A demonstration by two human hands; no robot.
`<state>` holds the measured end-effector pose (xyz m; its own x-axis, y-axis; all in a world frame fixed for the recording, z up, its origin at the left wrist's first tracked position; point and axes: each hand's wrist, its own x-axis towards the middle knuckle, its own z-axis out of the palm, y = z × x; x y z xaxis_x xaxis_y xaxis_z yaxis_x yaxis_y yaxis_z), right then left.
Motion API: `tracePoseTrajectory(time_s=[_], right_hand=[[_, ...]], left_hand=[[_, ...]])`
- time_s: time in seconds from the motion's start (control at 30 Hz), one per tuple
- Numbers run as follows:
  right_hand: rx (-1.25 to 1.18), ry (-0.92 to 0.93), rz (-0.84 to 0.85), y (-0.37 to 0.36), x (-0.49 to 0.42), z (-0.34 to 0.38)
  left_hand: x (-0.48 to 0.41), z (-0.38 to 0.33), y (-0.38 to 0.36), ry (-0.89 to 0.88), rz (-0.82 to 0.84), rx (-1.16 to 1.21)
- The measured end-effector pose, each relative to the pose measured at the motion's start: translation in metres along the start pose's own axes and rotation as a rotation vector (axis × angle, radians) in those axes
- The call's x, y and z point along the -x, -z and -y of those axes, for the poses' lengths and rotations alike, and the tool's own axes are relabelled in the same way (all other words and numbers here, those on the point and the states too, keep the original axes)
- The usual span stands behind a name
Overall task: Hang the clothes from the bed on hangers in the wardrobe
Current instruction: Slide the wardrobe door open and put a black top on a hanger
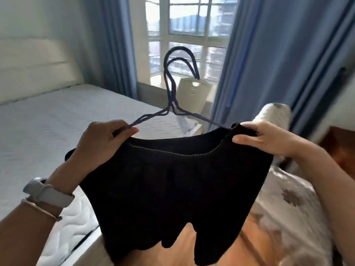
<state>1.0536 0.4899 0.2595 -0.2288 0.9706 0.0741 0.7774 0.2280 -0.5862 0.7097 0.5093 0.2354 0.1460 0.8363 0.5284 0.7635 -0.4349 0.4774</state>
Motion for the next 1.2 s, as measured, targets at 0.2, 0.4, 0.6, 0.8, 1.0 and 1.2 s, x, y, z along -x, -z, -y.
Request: tracePoseTrajectory(time_s=[0.2,0.4,0.6,0.8,1.0,1.2], right_hand=[[0.055,0.287,-0.056,0.004,-0.102,-0.027],[0.087,0.492,-0.225,-0.018,-0.185,-0.022],[0.079,0.566,-0.28,-0.04,-0.28,-0.015],[0.05,0.613,-0.325,-0.047,-0.413,0.018],[0.078,0.601,-0.398,-0.054,-0.548,0.065],[0.033,0.564,-0.376,-0.08,-0.68,0.092]], left_hand=[[-0.018,0.004,0.002,0.169,-0.013,-0.145],[-0.038,0.028,0.007,0.277,0.072,-0.301],[-0.079,0.077,0.007,0.334,0.248,-0.372],[-0.172,0.154,0.014,0.299,0.055,-0.528],[-0.278,0.235,0.028,0.294,-0.108,-0.65],[-0.368,0.31,0.027,0.42,-0.165,-0.704]])
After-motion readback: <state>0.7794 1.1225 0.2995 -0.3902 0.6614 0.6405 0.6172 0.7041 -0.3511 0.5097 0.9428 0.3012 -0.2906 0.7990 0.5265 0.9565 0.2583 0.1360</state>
